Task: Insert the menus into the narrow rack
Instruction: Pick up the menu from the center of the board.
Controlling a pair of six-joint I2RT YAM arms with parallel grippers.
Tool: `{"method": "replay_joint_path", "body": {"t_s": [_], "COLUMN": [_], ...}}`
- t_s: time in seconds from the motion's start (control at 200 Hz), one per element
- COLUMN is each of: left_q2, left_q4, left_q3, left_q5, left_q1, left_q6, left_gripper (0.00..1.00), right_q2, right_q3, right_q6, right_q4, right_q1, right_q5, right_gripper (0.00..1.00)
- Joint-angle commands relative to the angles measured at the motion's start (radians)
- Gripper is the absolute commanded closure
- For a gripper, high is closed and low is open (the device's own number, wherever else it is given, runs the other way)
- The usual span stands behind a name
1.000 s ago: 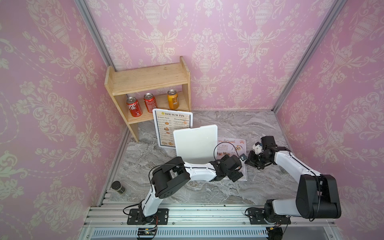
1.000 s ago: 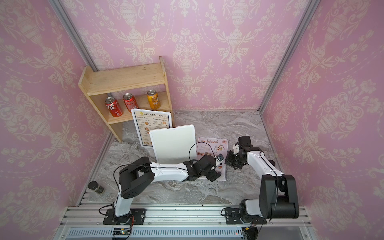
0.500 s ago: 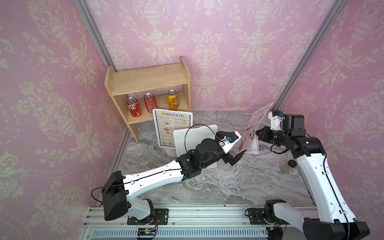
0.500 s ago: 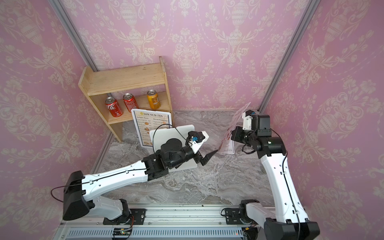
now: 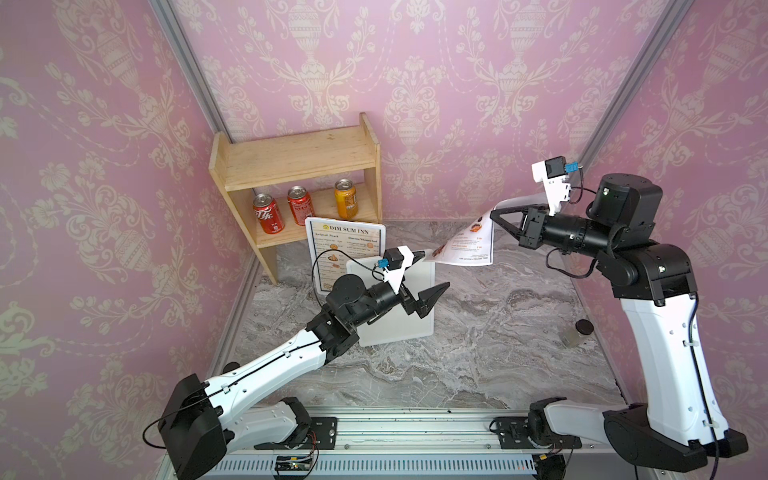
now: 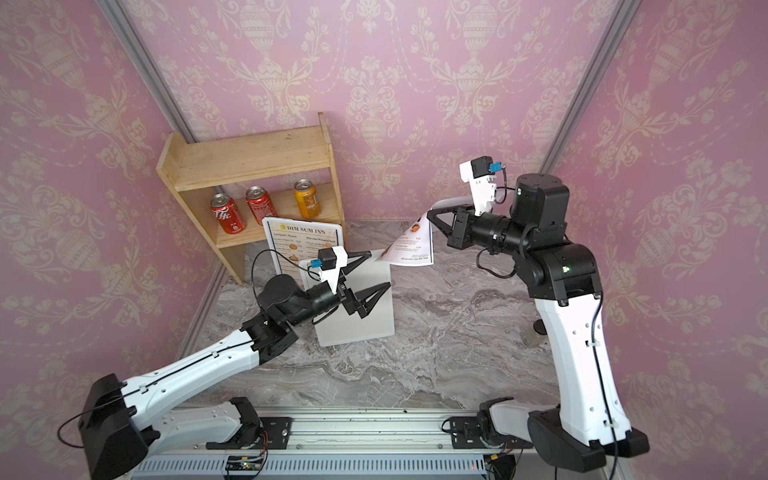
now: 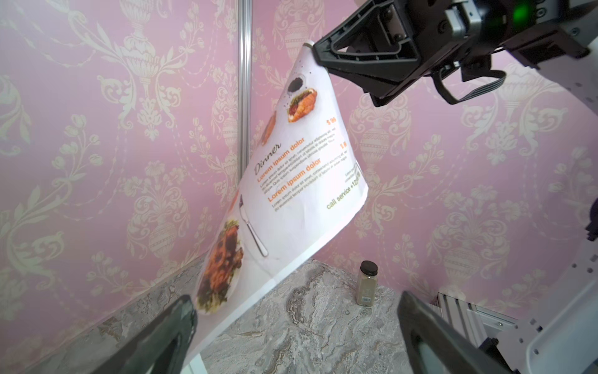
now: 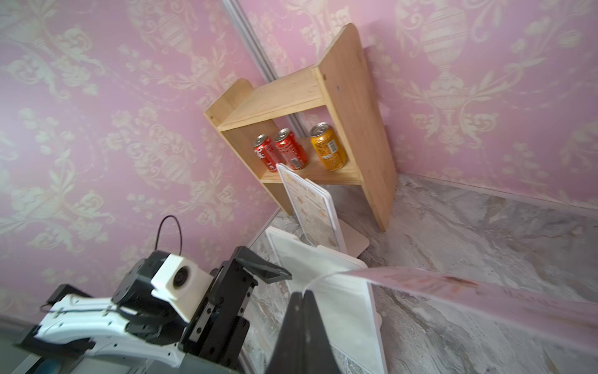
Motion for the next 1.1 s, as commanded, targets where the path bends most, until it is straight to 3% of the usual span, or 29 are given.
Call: {"method": "replay_joint_path", "body": {"t_s": [0.0,0.14,0.315,0.5,0.7,0.805,0.936,1.096], "left_q2": [-0.025,-0.004,0.103,0.147,0.116,0.156,0.274,0.286], "left_q4": [0.054,0.089,0.315,0.336,0.468,0.596,0.793,0.794], "left_q3": [0.016,0.049,0.105,0.165,0.105,0.089,0.130,0.138], "left_q5": [0.208,0.358,0.513,0.592,0.619,0.641,0.688,0.732], "left_q1": [0.050,0.138,0.207,0.251,0.371,0.374,0.375,0.358], "left_q6": [-0.037,-0.148,-0.420,-0.528,-0.739,-0.889,-1.172,-1.240], "left_gripper": [0.01,0.01,0.01,0.01,0.01,0.01,0.01,0.01], "right_q2": [0.035,0.085,0.130,0.148,0.123,0.112,0.089,0.085], "right_q3": [0.079,0.154,0.213,0.260,0.255,0.235,0.204,0.190], "right_q6": [-0.041,-0.071,-0.113,-0.169,-0.208,-0.211,-0.249,-0.276], "right_q4": [0.009,-0.013,-0.038,-0.086,-0.119,-0.113,-0.133,-0.148], "right_q1": [0.005,0.012,0.032,0.050,0.050,0.050,0.050,0.051], "right_q5": [-0.163,-0.265,-0.343,-0.383,-0.376,-0.403,-0.386,-0.354], "right_gripper": [1.00,1.00,1.00,1.00,1.00,1.00,1.00,1.00]}}
